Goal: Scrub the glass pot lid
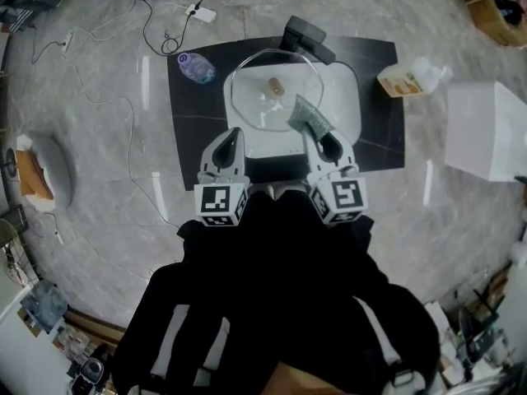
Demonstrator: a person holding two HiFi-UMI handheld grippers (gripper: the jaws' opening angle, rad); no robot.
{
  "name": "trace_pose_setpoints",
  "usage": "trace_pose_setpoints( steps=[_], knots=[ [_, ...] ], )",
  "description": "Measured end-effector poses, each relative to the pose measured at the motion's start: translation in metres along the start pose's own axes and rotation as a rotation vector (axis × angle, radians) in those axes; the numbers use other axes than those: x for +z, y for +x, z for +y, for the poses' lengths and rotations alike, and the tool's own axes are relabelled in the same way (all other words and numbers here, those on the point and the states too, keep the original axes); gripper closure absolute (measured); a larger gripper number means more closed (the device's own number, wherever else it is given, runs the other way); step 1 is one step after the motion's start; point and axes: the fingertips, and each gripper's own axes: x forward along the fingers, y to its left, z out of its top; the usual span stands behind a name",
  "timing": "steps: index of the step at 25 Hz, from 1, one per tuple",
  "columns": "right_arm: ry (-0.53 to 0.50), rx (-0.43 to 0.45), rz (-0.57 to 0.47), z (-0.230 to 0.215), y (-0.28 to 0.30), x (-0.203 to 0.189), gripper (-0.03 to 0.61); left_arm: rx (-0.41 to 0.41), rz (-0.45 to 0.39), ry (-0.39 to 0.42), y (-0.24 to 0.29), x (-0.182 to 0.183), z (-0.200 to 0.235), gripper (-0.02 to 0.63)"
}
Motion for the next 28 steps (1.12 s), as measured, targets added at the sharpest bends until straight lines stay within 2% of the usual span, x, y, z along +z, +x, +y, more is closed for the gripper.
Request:
trace_pose_setpoints(
  steps=[15, 28],
  knots=[
    [0.113, 0.11, 0.137, 0.001, 0.112, -0.066, 0.509, 0.022, 0.045, 0.013, 0.048, -0.01, 0.019, 0.611],
    [0.096, 0.185, 0.245, 0.006, 0.186, -0.114, 0.509, 0.075, 0.083, -0.014, 0.062, -0.028, 0.023, 0.611]
  ],
)
